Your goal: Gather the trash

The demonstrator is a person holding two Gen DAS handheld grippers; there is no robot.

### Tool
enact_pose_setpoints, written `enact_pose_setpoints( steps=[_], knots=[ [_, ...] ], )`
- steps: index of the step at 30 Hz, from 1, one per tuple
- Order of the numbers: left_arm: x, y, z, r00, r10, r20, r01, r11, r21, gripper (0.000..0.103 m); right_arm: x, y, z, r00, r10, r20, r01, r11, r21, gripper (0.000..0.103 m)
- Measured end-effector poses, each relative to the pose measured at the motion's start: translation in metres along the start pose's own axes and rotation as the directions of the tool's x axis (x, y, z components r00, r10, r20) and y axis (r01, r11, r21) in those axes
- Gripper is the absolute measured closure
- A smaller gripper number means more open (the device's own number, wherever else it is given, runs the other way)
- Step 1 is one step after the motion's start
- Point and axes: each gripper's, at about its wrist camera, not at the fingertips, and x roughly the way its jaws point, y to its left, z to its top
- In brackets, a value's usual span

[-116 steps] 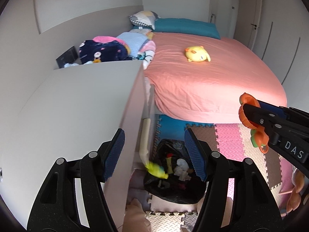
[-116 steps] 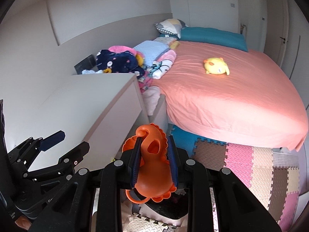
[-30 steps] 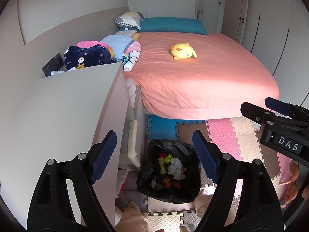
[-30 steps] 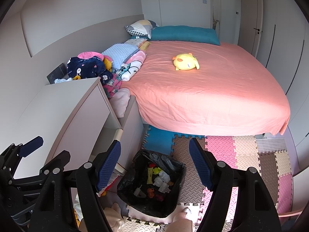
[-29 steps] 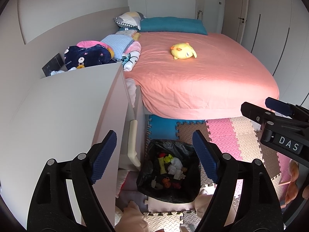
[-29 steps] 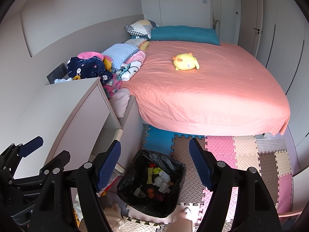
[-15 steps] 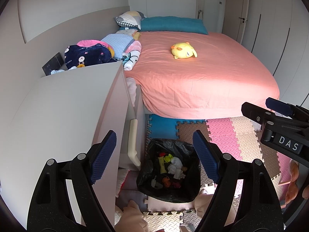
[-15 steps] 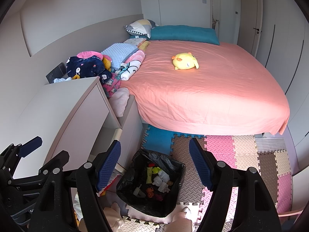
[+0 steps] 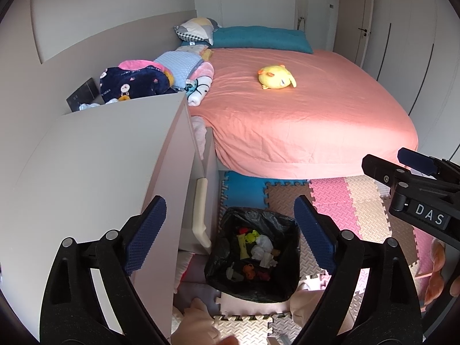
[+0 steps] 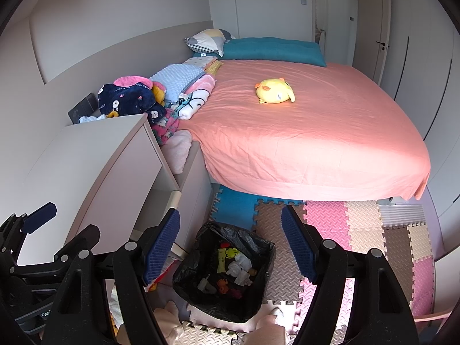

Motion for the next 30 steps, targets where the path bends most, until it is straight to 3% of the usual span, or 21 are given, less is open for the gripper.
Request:
enact_pose_setpoints(
  steps=[7, 13, 30],
  knots=[
    [0.0000, 0.0007, 0.0000, 1.000, -0.005, -0.011, 0.005, 1.000, -0.006, 0.007, 0.0003, -0.0022, -0.0011, 1.000, -0.001, -0.001, 0.001, 1.000, 0.001, 0.029],
    [0.0017, 0.0028, 0.0007, 0.999, -0.027, -0.032, 0.026, 0.999, -0.030, 0.006, -0.0010, -0.0049, -0.0026, 1.000, -0.004, 0.000, 0.004, 1.000, 0.002, 0.029],
    [-0.0036, 0.0005, -0.0003, 1.000, -0.024, 0.013, 0.024, 1.000, -0.018, 0.006, -0.0034, -0.0082, -0.0027, 1.000, -0.007, 0.004, 0.007, 1.000, 0.003, 0.029]
  ],
)
